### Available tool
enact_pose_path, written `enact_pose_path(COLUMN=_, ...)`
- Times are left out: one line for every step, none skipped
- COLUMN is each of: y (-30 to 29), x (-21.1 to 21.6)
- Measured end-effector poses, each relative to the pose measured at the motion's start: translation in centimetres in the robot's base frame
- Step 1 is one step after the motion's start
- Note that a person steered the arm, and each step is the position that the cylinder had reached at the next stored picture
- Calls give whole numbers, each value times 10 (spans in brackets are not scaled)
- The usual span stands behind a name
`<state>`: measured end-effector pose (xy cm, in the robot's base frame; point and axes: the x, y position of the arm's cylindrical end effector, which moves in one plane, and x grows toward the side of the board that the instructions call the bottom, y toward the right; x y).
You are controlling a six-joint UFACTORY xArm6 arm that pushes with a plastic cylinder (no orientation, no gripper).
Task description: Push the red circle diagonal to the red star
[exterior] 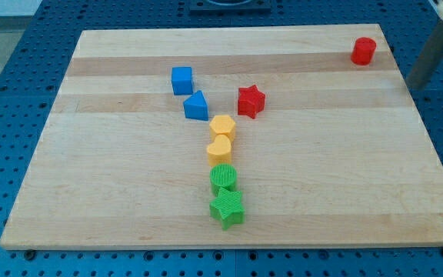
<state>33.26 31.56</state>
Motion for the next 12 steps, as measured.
enact_pose_path(y=2, x=-81)
enact_pose_path(y=2, x=-92)
enact_pose_path(y=-16, x=-114)
enact_pose_path(y=-16, x=-112)
enact_pose_path(y=-16, x=-98)
enact_pose_path(y=-23, x=-71)
enact_pose_path(y=-58, x=-65)
enact_pose_path(y=-99, x=-62)
enact_pose_path(y=-122, x=-49)
enact_pose_path(y=-137, x=-40)
enact_pose_path(y=-140, x=-39)
enact_pose_path(y=-131, x=-49)
